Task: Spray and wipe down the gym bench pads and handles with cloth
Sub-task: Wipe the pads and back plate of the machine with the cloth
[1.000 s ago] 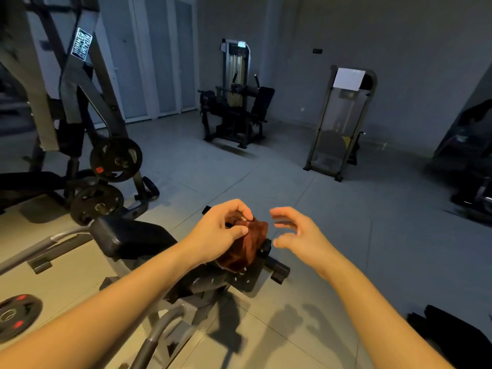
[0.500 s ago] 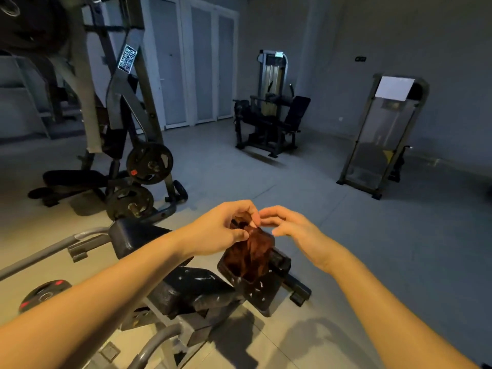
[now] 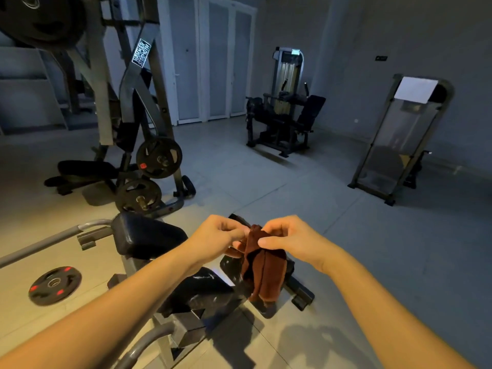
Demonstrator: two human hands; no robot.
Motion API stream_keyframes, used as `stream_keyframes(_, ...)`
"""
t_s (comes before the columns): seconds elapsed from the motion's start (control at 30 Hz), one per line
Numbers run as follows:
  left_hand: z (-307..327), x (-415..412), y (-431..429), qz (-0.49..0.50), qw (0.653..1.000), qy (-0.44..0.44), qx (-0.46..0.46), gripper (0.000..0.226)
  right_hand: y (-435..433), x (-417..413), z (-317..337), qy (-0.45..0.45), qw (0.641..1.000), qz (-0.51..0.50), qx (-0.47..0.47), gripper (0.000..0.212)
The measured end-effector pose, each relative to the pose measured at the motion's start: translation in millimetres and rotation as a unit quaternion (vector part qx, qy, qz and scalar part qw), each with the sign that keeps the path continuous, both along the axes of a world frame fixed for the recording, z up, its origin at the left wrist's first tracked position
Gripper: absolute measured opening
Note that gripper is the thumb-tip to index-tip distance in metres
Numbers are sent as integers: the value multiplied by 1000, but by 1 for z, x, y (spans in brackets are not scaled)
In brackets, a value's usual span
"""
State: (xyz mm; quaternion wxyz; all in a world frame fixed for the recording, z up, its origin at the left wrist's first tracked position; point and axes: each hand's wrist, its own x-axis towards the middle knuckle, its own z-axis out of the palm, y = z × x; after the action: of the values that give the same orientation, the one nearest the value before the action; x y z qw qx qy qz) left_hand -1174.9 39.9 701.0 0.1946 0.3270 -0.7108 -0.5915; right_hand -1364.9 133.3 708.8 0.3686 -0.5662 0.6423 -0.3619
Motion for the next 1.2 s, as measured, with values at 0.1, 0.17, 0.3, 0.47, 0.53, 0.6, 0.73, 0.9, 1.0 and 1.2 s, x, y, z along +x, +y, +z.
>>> stream_keyframes(0.1, -6, -6, 7, -22, 997, 41, 67, 26, 1, -3, 0, 8, 1000, -24, 14, 7)
stream_keyframes(0.17, -11, -12, 10, -22, 998, 36, 56, 20, 3, -4, 1, 26, 999, -24, 37, 8)
stream_keyframes(0.3, -26, -20, 4, 29, 999, -39, 5, 20, 9, -12, -1, 33, 995, -52, 78, 12)
stream_keyframes(0.47, -45, -21, -2, 157, 967, -132, -150, 22, 4, -19, -24, 139, 962, -198, 130, 36)
stream_keyframes(0.53, -52, -26, 7, 158, 964, -127, -171, 24, 0, -12, -37, 113, 954, -219, 168, 33)
stream_keyframes(0.6, -55, -32, 23, 153, 964, -109, -187, 20, -1, -2, -44, 21, 954, -233, 190, 25)
stream_keyframes(0.73, -66, -36, 42, 157, 963, -53, -212, 6, 3, 10, -49, -184, 936, -232, 190, 23)
stream_keyframes(0.9, -70, -32, 45, 116, 975, 7, -192, 16, 6, 9, -52, -252, 932, -214, 148, 36)
stream_keyframes(1.0, -64, -23, 48, 29, 994, 83, -58, 26, 6, 2, -56, -244, 935, -227, 117, 33)
stream_keyframes(1.2, -61, -8, 34, 97, 988, 123, -9, 22, 13, -7, -61, -264, 943, -173, 103, 15)
